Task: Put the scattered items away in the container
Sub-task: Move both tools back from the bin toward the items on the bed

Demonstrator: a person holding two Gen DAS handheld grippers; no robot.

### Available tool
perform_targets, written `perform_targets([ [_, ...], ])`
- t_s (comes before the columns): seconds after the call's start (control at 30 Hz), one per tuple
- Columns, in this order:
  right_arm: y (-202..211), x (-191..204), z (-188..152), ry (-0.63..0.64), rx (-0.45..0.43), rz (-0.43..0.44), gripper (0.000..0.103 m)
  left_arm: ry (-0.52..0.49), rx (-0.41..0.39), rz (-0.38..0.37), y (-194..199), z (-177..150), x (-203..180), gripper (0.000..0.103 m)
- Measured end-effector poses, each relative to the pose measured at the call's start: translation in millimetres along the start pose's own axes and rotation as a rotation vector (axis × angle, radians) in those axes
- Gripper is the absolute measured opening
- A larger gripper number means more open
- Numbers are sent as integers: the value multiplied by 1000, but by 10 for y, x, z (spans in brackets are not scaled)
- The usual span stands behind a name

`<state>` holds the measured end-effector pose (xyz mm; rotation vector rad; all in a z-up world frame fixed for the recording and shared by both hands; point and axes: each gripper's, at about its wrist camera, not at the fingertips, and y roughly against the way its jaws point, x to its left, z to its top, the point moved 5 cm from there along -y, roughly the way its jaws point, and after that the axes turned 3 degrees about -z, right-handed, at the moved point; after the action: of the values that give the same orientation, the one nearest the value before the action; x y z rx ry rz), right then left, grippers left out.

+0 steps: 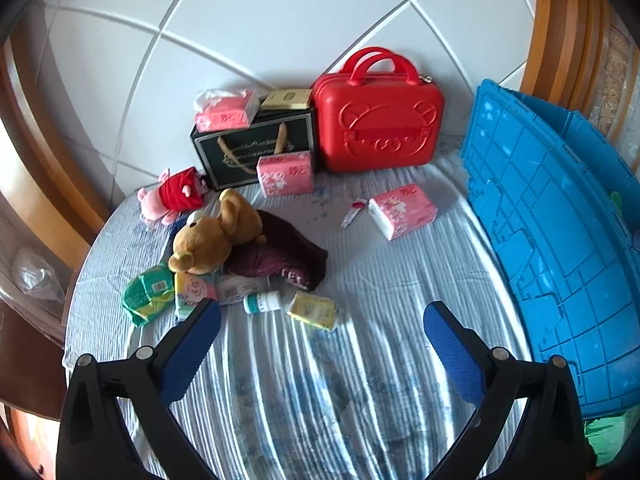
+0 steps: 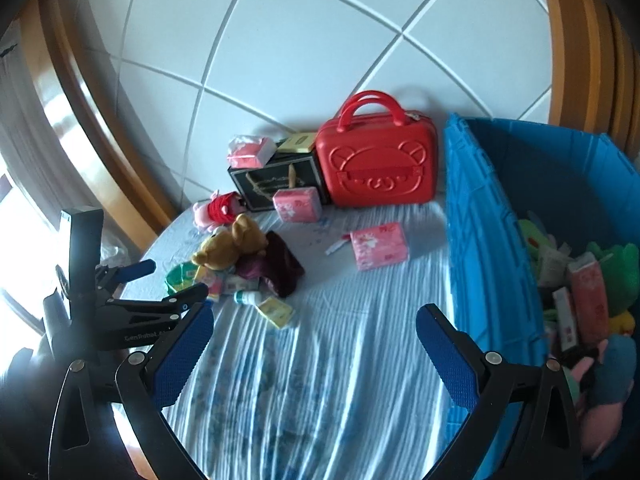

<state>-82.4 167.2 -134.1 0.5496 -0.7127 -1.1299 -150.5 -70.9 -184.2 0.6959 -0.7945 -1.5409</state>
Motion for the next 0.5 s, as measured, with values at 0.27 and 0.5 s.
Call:
perform_targets([
  [0.27, -827, 414, -292, 33, 107, 34, 103, 111, 53, 68, -422, -464, 881, 103],
  [0.5, -1697, 734, -609, 139, 182, -1, 103, 173, 75, 111, -975, -701, 1486, 103],
])
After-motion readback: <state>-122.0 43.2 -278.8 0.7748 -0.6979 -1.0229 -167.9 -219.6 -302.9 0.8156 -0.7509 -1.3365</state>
